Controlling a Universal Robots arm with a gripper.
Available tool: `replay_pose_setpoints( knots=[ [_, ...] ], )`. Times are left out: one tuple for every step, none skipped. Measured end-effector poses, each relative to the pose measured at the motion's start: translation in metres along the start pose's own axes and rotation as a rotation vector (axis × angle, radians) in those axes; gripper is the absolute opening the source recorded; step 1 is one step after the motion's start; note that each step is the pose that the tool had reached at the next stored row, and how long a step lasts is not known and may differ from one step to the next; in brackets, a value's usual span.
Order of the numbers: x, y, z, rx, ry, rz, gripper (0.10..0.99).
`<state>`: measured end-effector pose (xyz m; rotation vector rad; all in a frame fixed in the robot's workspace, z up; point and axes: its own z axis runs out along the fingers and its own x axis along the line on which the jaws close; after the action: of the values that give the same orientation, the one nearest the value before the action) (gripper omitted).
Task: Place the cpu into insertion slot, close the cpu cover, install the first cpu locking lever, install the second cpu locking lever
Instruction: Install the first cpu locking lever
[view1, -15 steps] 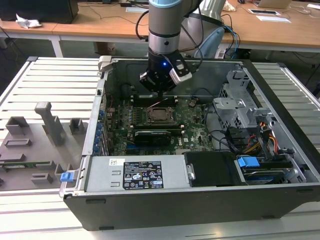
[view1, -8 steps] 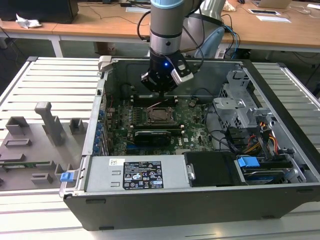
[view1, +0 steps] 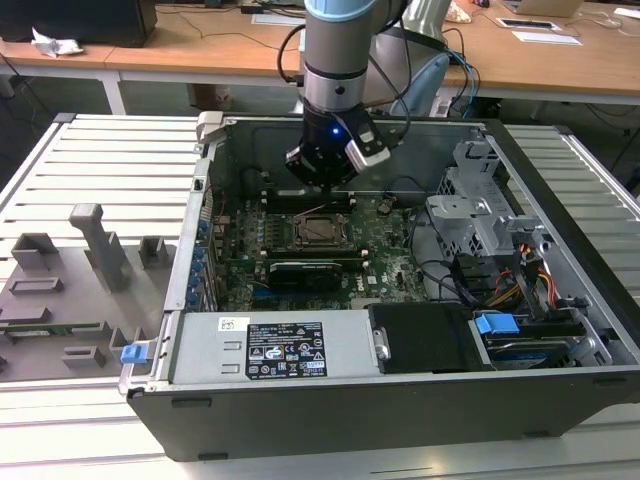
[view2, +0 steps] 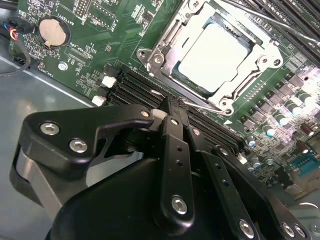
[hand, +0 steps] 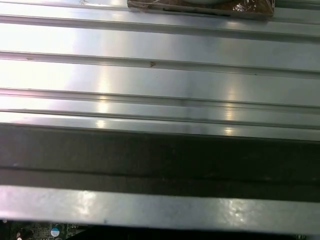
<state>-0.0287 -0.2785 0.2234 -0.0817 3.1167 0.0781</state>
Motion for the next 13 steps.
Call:
replay_pose_setpoints(
  knots=[
    [-0.0003, 0.0000, 0.0006, 0.000, 0.0000, 0.000, 0.106],
    [-0.0009, -0.0001, 0.0014, 0.001, 0.0000, 0.000, 0.106],
    [-0.0009, -0.0001, 0.0022, 0.001, 0.0000, 0.000, 0.106],
    [-0.0010, -0.0002, 0.0033, 0.001, 0.0001, 0.000, 0.106],
    [-0.0011, -0.0002, 0.0045, 0.002, 0.0001, 0.000, 0.106],
    [-0.0014, -0.0003, 0.0059, 0.002, 0.0001, 0.000, 0.106],
    [-0.0017, -0.0003, 0.0068, 0.002, 0.0001, 0.000, 0.106],
    [-0.0025, -0.0002, 0.0085, 0.003, 0.0002, 0.000, 0.106],
    [-0.0028, -0.0003, 0.0095, 0.005, 0.0002, 0.000, 0.106],
    [-0.0032, -0.0003, 0.0105, 0.007, 0.0005, 0.000, 0.106],
    [-0.0036, -0.0003, 0.0110, 0.009, 0.0005, 0.000, 0.106],
    [-0.0039, -0.0003, 0.0116, 0.010, 0.0006, 0.000, 0.106],
    [-0.0042, -0.0003, 0.0125, 0.010, 0.0006, 0.000, 0.106]
  ],
)
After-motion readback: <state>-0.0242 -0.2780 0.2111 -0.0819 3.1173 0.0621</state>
